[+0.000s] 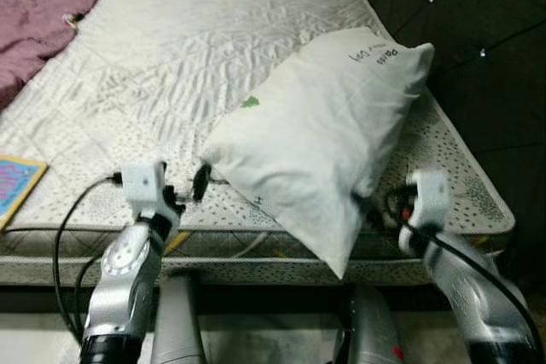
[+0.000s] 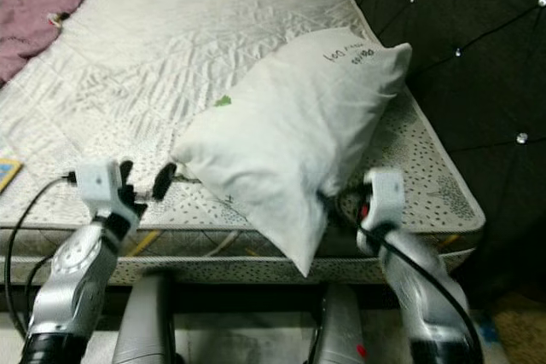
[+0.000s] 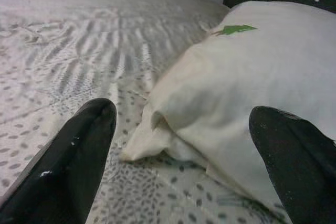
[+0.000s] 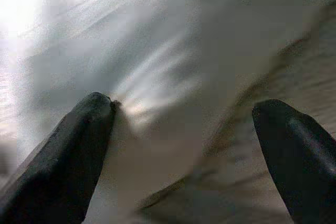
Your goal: Clean up the room
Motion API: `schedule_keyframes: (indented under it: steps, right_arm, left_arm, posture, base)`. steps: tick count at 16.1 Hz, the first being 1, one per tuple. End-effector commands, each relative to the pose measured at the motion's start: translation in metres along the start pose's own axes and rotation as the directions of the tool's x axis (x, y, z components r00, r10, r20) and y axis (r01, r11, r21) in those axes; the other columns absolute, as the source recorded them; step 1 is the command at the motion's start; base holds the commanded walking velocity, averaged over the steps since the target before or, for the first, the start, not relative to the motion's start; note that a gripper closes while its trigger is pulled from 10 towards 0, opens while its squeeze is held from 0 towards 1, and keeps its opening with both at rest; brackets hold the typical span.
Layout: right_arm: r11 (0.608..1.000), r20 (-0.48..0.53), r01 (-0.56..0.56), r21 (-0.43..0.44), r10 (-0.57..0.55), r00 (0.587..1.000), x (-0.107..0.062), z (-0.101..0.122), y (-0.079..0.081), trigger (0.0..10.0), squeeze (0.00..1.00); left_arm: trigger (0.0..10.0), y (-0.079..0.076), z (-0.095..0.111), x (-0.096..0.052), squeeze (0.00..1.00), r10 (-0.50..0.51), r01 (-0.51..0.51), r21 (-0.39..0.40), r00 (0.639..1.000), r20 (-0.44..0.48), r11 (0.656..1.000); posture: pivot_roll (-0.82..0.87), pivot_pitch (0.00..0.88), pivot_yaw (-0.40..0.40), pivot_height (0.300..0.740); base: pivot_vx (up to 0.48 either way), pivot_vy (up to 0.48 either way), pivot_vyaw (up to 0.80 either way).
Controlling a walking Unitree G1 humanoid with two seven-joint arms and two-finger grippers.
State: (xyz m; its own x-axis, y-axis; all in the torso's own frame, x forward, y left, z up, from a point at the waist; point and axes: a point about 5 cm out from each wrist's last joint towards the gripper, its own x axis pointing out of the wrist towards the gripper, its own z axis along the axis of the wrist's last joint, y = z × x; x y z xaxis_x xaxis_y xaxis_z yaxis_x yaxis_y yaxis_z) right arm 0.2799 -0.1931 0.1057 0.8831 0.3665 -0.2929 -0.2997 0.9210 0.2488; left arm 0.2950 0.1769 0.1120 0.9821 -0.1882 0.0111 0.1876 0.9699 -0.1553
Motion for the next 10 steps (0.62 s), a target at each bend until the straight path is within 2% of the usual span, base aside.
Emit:
schedule_keyframes:
  steps: [1,2,3,5,7,8,10]
  right_arm:
    - [0.994,0.004,-0.105,0.045,0.105,0.995,-0.003,0.006,0.012,10.0,0.00]
    - [0.987,0.001,-0.148,0.058,0.148,0.989,-0.006,0.006,0.017,10.0,0.00]
    - [0.968,-0.015,-0.237,0.087,0.239,0.971,-0.010,0.007,0.028,10.0,0.00]
    - [0.941,-0.052,-0.319,0.115,0.326,0.944,-0.019,0.007,0.039,10.0,0.00]
    - [0.914,-0.080,-0.388,0.120,0.398,0.914,-0.023,0.006,0.048,10.0,0.00]
    - [0.914,-0.083,-0.389,0.114,0.399,0.913,-0.023,0.006,0.049,10.0,0.00]
    - [0.932,-0.078,-0.347,0.106,0.356,0.931,-0.011,0.007,0.058,10.0,0.00]
  left_arm:
    - [10.0,-0.003,0.009,0.003,0.00,-0.037,0.037,0.011,0.999,0.023,0.999]
    - [10.0,-0.002,0.011,0.004,0.00,-0.050,0.050,0.021,0.998,0.022,0.999]
    - [10.0,-0.003,0.015,0.009,0.00,-0.063,0.063,0.023,0.998,0.023,0.998]
    - [10.0,-0.005,0.017,0.011,0.00,-0.078,0.077,0.020,0.997,0.020,0.997]
    - [10.0,-0.010,0.012,0.005,0.00,-0.097,0.097,0.005,0.995,0.006,0.995]
    - [10.0,-0.010,0.011,0.004,0.00,-0.098,0.098,0.004,0.995,0.002,0.995]
    - [10.0,-0.009,0.007,-0.001,0.00,-0.102,0.102,0.008,0.995,-0.015,0.995]
  posture:
    - [-0.07,0.007,-0.002,0.510]
    - [-0.08,0.010,0.009,0.510]
    - [-0.09,0.026,0.011,0.510]
    - [-0.09,0.055,0.007,0.510]
    - [-0.09,0.060,0.007,0.510]
    - [-0.09,0.060,0.007,0.510]
    - [-0.07,0.063,0.005,0.510]
  base:
    - [0.000,0.000,0.00]
    - [0.000,0.000,0.00]
    - [0.000,0.000,0.00]
    - [0.000,0.000,0.00]
    - [0.000,0.000,0.00]
    - [0.000,0.000,0.00]
    - [0.000,0.000,0.00]
